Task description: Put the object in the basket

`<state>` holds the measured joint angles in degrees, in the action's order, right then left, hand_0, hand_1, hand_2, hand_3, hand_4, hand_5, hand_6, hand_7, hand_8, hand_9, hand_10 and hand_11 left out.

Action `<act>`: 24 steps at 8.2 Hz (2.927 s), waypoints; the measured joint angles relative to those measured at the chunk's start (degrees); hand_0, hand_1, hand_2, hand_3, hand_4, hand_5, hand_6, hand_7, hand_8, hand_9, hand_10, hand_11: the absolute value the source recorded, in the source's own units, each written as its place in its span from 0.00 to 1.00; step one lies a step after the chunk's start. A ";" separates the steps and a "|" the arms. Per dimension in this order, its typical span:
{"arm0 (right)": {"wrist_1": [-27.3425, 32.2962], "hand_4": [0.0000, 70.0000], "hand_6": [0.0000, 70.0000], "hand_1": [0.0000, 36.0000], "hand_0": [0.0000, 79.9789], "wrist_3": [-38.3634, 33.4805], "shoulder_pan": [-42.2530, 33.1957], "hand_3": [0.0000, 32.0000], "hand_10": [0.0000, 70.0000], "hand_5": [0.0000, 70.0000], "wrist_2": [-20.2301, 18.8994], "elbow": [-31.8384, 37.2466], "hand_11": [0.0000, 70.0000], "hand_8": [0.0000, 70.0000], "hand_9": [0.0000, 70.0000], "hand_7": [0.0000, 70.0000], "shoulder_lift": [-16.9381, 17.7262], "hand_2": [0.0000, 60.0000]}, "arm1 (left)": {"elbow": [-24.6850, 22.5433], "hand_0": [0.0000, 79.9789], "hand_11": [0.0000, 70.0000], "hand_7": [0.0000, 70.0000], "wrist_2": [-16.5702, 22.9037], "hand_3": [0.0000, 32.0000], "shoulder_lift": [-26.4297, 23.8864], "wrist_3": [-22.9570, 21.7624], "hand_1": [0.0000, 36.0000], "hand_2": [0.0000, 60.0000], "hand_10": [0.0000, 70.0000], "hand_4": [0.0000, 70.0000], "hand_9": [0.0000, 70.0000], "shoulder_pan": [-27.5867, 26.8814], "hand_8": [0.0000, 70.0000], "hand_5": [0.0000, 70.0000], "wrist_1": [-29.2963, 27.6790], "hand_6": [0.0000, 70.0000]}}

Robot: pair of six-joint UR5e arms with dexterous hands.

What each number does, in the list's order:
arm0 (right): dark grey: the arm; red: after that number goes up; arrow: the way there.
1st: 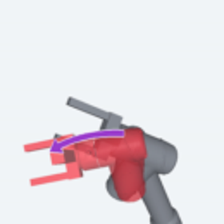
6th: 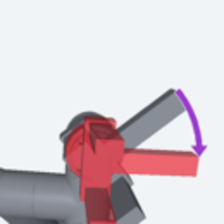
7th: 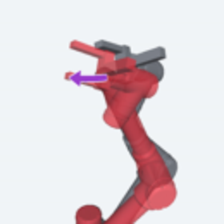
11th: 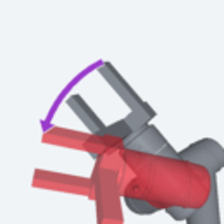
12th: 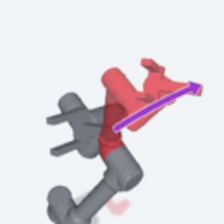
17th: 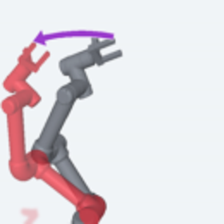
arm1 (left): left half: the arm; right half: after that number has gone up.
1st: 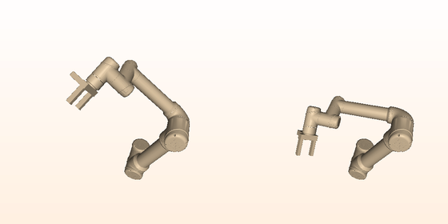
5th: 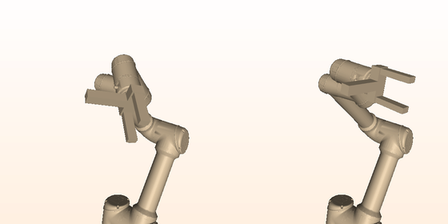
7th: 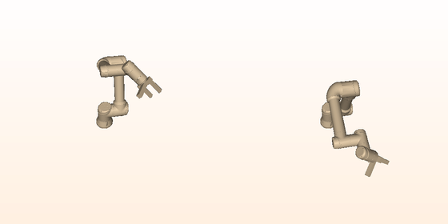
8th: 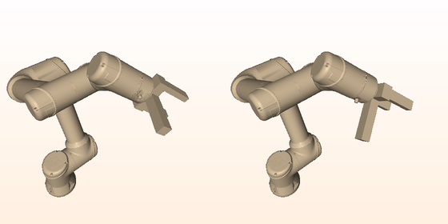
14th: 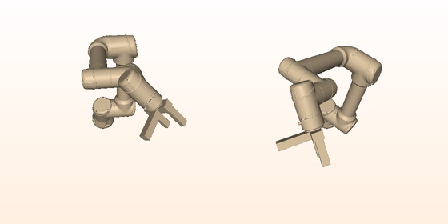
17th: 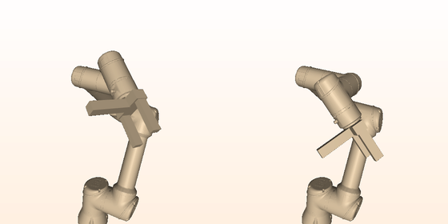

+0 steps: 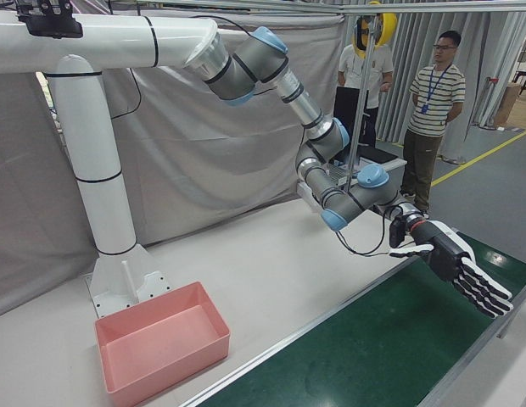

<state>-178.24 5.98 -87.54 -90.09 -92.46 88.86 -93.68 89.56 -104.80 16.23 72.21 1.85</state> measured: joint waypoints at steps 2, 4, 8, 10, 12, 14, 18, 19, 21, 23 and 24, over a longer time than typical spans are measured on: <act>0.00 0.00 0.00 0.00 0.00 0.03 0.00 0.00 0.00 0.00 0.00 0.00 0.00 0.00 0.00 0.00 0.00 0.00 | 0.20 0.75 0.00 0.00 -0.02 0.00 0.03 0.02 0.27 0.00 0.00 0.00 0.00 -0.02 0.00 0.03 -0.01 0.00; 0.00 0.00 0.00 0.00 0.00 0.07 0.00 0.00 0.00 0.00 0.00 0.00 0.00 0.00 0.00 0.00 0.00 0.00 | 0.09 0.75 0.00 0.00 -0.04 0.00 0.04 0.03 0.27 0.00 0.00 0.00 0.00 -0.05 0.00 0.04 0.15 0.00; 0.00 0.00 0.00 0.00 0.00 0.02 0.00 0.00 0.00 0.00 0.02 0.00 0.00 0.00 0.00 0.00 0.00 0.00 | -0.78 0.77 0.00 0.00 0.03 0.00 0.01 0.03 0.29 0.00 0.00 0.00 0.00 -0.02 0.00 0.03 0.55 0.00; 0.00 0.00 0.00 0.00 0.00 0.03 0.00 0.00 0.00 0.00 0.00 0.00 0.00 0.00 0.00 0.00 0.00 0.00 | -1.63 0.77 0.00 0.00 0.08 0.00 0.08 0.03 0.29 0.00 0.00 0.00 0.00 -0.03 0.00 0.04 1.06 0.00; 0.00 0.00 0.00 0.00 0.00 0.04 0.00 0.00 0.00 0.00 0.00 0.00 0.00 0.00 0.00 0.00 0.00 0.00 | -1.85 0.77 0.00 0.00 0.09 0.00 0.11 0.03 0.29 0.00 0.00 0.00 0.00 -0.05 0.00 0.04 1.20 0.00; 0.00 0.00 0.00 0.00 0.00 0.00 0.00 0.00 0.00 0.00 0.00 0.00 0.00 0.00 0.00 0.00 0.00 0.00 | -1.90 0.77 0.00 0.00 0.02 0.00 0.02 0.03 0.29 0.00 0.00 0.00 0.00 -0.05 0.00 0.04 1.25 0.00; -0.03 0.00 0.00 0.00 0.00 0.00 0.00 0.00 0.00 0.00 0.03 -0.03 0.00 0.00 0.00 0.00 0.06 0.00 | -2.94 0.77 0.00 0.00 0.03 0.00 -0.01 -0.02 0.29 0.00 0.00 0.00 0.00 -0.06 0.00 0.06 1.72 0.00; -0.02 0.00 0.00 0.00 0.00 0.00 0.00 0.00 0.00 0.00 0.03 -0.03 0.00 0.00 0.00 0.00 0.08 0.00 | -3.28 0.77 0.00 0.00 0.02 0.00 0.02 -0.04 0.29 0.00 0.00 0.00 0.00 -0.06 0.00 0.05 1.95 0.00; -0.03 0.00 0.00 0.00 0.00 0.00 0.00 0.00 0.00 0.00 0.01 -0.01 0.00 0.00 0.00 0.00 0.07 0.00 | -3.51 0.76 0.00 0.00 -0.03 0.00 0.01 -0.05 0.28 0.00 0.00 0.00 0.00 -0.08 0.00 0.05 2.15 0.00; -0.01 0.00 0.00 0.00 0.00 0.00 0.00 0.00 0.00 0.00 0.00 0.00 0.00 0.00 0.00 0.00 0.01 0.00 | -3.50 0.79 0.00 0.00 -1.00 0.00 -0.09 -0.16 0.32 0.00 0.00 0.00 0.00 -1.20 0.00 0.04 1.82 0.00; 0.00 0.00 0.00 0.00 0.00 0.00 0.00 0.00 0.00 0.00 0.00 0.00 0.00 0.00 0.00 0.00 0.00 0.00 | -3.39 0.79 0.00 0.00 -3.57 0.00 -0.16 -0.42 0.32 0.00 0.00 0.00 0.00 -3.67 0.00 0.06 1.58 0.00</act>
<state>-178.24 5.98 -87.54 -90.09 -92.46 88.86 -97.07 85.99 -104.96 15.81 68.54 3.43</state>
